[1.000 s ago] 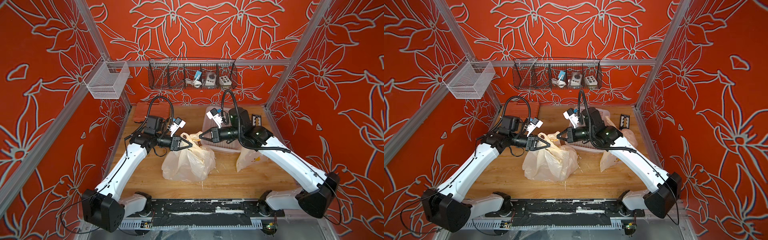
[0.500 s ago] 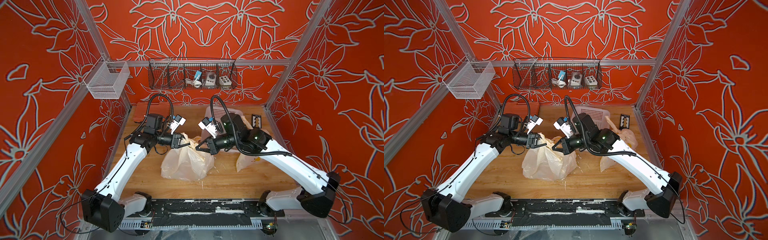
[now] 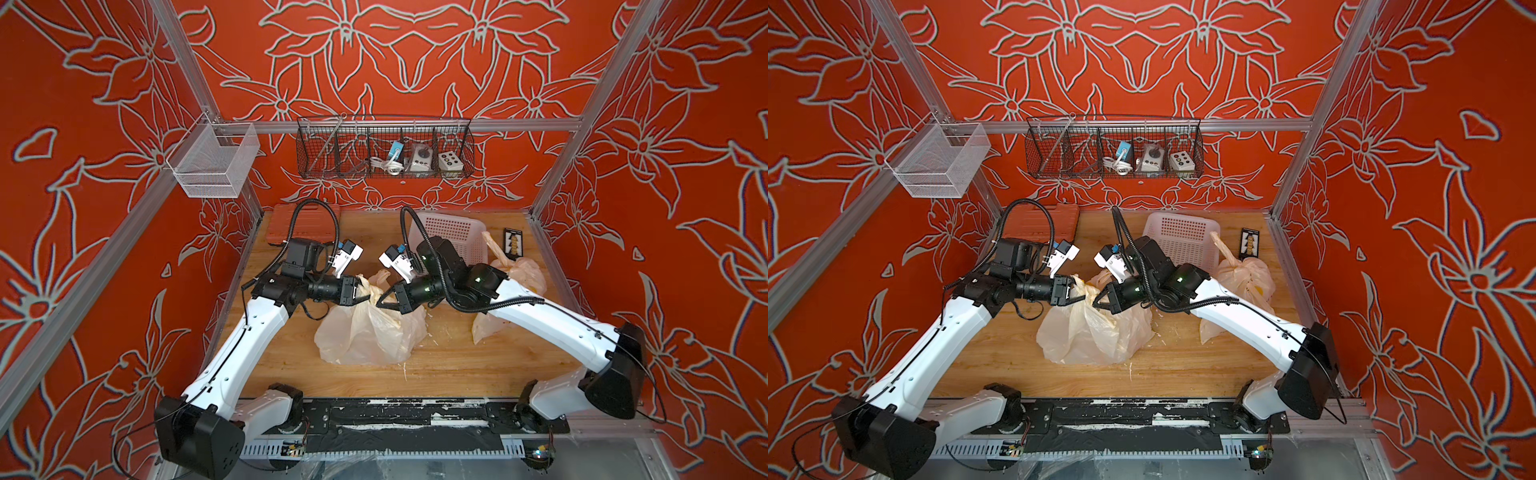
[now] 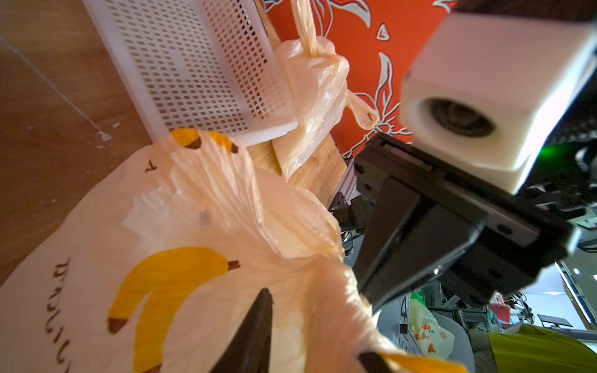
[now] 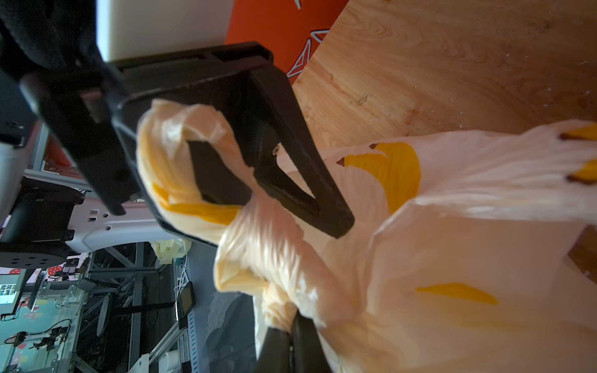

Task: Place the peach into a plastic bag & tie a knot
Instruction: Cross the plastic bag at the center of the board.

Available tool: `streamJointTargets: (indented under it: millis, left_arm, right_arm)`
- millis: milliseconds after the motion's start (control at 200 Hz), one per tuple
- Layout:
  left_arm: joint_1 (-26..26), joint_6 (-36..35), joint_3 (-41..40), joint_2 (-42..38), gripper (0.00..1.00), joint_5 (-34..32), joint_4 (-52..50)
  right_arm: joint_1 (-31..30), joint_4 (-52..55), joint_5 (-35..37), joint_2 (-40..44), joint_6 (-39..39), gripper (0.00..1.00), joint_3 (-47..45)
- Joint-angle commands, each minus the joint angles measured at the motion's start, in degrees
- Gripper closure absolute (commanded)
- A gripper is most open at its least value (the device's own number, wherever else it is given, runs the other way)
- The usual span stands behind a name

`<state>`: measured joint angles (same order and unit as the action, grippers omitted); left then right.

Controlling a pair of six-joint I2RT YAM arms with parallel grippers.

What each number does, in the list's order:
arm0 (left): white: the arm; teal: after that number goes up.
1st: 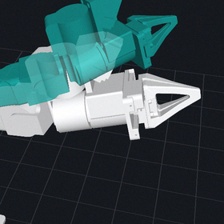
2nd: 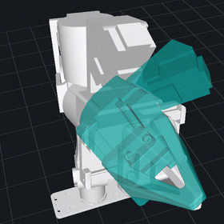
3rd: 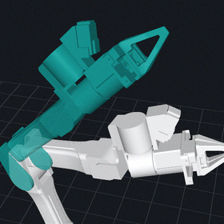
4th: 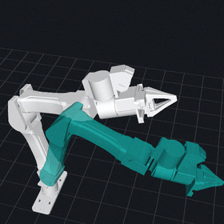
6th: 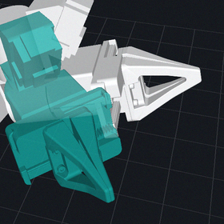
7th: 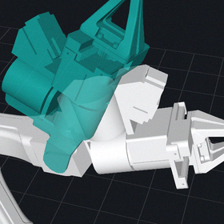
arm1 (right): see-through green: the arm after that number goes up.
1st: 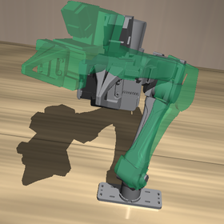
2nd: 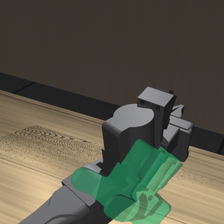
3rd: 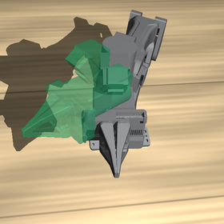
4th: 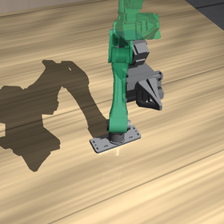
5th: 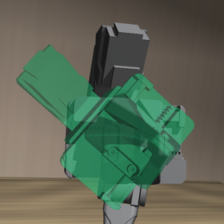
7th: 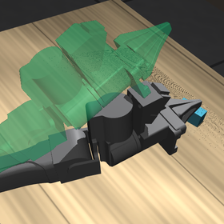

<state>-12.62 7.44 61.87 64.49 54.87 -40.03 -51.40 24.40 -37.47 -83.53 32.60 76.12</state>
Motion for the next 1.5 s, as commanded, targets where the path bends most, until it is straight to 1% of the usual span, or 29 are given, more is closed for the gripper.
streamJointTargets:
  millis: [0,85,135,170,205,235,315,360,485,580,625,726,876,956,1096,1221,1316,1376,1446,1496]
  left_arm:
    - [0.3,-3.6,2.2,-2.0,0.62,-1.8,-8.0]
    - [0.4,-5.2,4.2,-2.3,0.64,-3.4,-11.2]
    - [0.6,-6.6,5.2,-2.1,0.68,-3.5,-13.4]
    - [0.6,-6.8,5.3,-2.3,0.72,-3.4,-13.6]
    - [0.6,-6.7,5.2,-2.5,0.76,-2.2,-13.4]
    - [0.6,-6.6,4.8,-2.6,0.78,0.0,-12.8]
    - [0.6,-5.2,4.2,-2.9,0.78,4.3,-9.9]
    - [0.6,-4.7,3.8,-3.3,0.76,6.3,-8.2]
    - [0.6,-2.3,2.9,-4.4,0.68,8.7,-3.1]
    - [0.6,0.2,1.9,-4.2,0.63,8.6,0.5]
    - [0.6,0.9,1.8,-3.6,0.64,8.2,1.2]
    - [0.6,1.5,2.0,-1.6,0.69,7.9,1.6]
    - [0.6,2.6,2.2,-0.4,0.72,7.8,2.8]
    - [0.6,3.9,1.8,-0.5,0.73,8.6,4.8]
    - [0.5,4.7,0.9,-0.5,0.76,9.6,6.3]
    - [0.5,2.7,0.4,-0.4,0.80,10.1,5.0]
    - [0.5,-0.9,0.5,0.2,0.87,10.1,2.9]
    - [0.5,-4.2,0.7,0.7,0.93,10.0,1.5]
    - [0.6,-7.3,0.8,0.7,0.97,9.4,0.7]
    - [0.7,-9.0,0.6,0.3,0.99,9.3,1.4]
  right_arm:
    - [0.4,-2.9,1.5,-1.2,1.6,1.00,-0.9]
    - [1.0,-3.1,1.1,-1.3,2.1,1.00,-0.7]
    - [1.6,-3.7,0.3,-1.1,2.7,1.00,-0.9]
    - [2.0,-4.1,-0.1,-0.9,3.2,1.00,-0.9]
    - [2.2,-4.0,-0.2,-0.7,3.2,1.00,-0.7]
    - [2.3,-3.7,-0.5,-0.7,3.2,1.00,-0.5]
    - [2.3,-3.8,-1.8,-0.7,3.8,1.00,0.1]
    - [2.3,-4.0,-2.4,-0.7,4.1,1.00,0.3]
    - [2.0,-3.5,-2.3,0.3,4.3,1.00,0.6]
    - [1.6,-1.2,-1.8,1.1,2.9,1.00,1.5]
    - [1.3,-0.4,-1.7,1.5,2.5,1.00,1.8]
    - [0.2,1.9,-0.9,2.3,1.2,1.00,2.6]
    - [-1.4,4.5,-0.3,2.9,-0.2,1.00,3.2]
    - [-1.9,3.8,-0.1,2.7,0.1,1.00,2.5]
    - [-2.5,1.3,-0.3,0.4,1.3,1.00,2.2]
    - [-2.8,-1.2,-0.8,-1.5,2.5,1.00,2.4]
    - [-2.8,-1.1,-1.1,-2.1,2.2,1.00,2.5]
    - [-2.6,-1.3,-2.5,-1.5,1.8,1.00,2.4]
    - [-1.9,-1.4,-7.1,-0.4,0.9,0.90,2.3]
    - [-1.4,-0.9,-11.2,0.5,-0.4,0.81,2.3]
